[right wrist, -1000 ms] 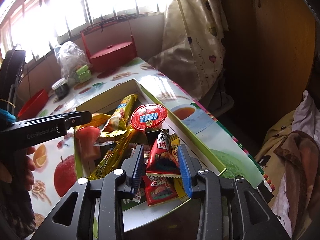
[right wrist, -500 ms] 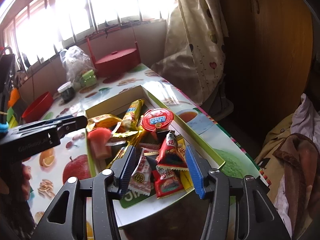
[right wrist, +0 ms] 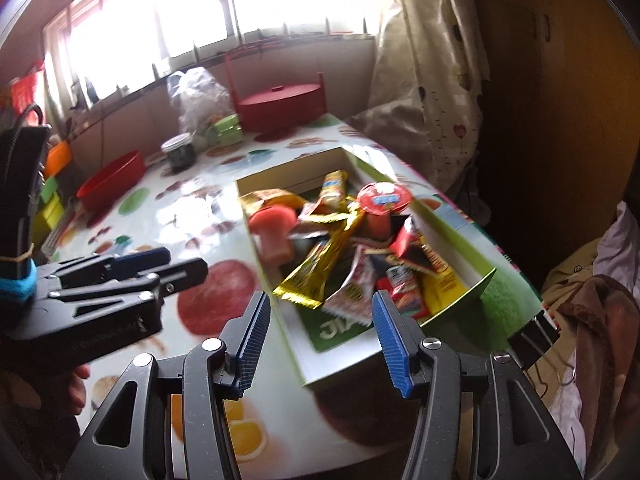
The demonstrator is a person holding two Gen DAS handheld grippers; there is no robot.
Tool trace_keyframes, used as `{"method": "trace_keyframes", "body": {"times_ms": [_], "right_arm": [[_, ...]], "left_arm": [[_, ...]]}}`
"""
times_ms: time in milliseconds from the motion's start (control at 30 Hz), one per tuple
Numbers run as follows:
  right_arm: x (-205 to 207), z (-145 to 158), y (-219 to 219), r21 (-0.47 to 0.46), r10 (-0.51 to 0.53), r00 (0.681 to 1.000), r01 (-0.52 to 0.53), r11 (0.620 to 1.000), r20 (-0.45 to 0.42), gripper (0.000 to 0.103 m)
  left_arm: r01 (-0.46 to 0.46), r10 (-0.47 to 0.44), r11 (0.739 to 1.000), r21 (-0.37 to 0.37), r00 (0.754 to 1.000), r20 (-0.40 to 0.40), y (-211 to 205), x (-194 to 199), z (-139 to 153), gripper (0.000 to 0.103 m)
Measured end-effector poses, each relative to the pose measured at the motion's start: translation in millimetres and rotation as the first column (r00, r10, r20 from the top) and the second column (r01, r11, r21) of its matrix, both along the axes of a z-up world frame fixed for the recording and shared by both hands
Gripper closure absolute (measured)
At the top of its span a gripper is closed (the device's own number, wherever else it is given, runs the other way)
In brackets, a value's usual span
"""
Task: Organize snacks
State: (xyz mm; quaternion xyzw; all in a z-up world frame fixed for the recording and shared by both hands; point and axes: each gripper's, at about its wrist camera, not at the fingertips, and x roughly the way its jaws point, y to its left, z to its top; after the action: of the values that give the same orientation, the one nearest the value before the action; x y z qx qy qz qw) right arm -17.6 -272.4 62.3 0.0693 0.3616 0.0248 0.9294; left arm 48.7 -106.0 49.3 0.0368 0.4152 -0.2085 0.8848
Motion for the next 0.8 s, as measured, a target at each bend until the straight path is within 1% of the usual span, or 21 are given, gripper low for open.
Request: {"method": "trace_keyframes", "body": {"times_ms": [100, 200, 300, 400, 500, 567, 800], "right_arm": [[-7.7, -1.0, 9.0, -0.004, 0.022, 1.0, -0.022, 1.0, -0.005, 0.05], [-11.3, -4.6, 15.7, -0.03, 0.025, 0.999, -0.026, 0.999, -0.022, 0.05], [-14.1, -9.9, 22.0, -0.027, 0.043, 0.999, -0.044, 0.999, -0.033, 0.05], [-19.4, -10.1, 26.0, -0.047, 0.045, 0.998, -0.046, 0.998, -0.034, 0.05], [-30.2, -11.4, 21.8, -0.07, -0.012, 0.999, 0.009, 0.997, -0.034, 0.05], [-34.7, -11.0, 17.0, -0.073, -0.024, 0.999, 0.022, 0.997, -0.036, 0.05], [-39.7, -24.9, 8.7, -0.052, -0.051, 0.993, 0.045, 0.998, -0.109, 0.05]], "left_arm": [[-0.007, 0.007, 1.0, 0.0, 1.0, -0.017, 8.7, -5.3, -8.4, 0.054], [-0.03, 0.031, 0.999, 0.01, 0.999, -0.042, 15.4, -8.6, -16.5, 0.054], [-0.036, 0.036, 0.999, 0.0, 0.998, -0.046, 19.7, -12.8, -18.4, 0.054], [-0.039, 0.039, 0.999, 0.001, 0.998, -0.045, 21.0, -16.8, -19.3, 0.054], [-0.034, 0.034, 0.999, -0.005, 0.998, -0.057, 21.1, -19.8, -22.3, 0.054], [-0.027, 0.027, 1.0, -0.007, 0.997, -0.068, 19.2, -21.2, -25.0, 0.054], [0.001, -0.001, 1.0, 0.006, 0.997, -0.077, 7.4, -29.2, -30.7, 0.054]]}}
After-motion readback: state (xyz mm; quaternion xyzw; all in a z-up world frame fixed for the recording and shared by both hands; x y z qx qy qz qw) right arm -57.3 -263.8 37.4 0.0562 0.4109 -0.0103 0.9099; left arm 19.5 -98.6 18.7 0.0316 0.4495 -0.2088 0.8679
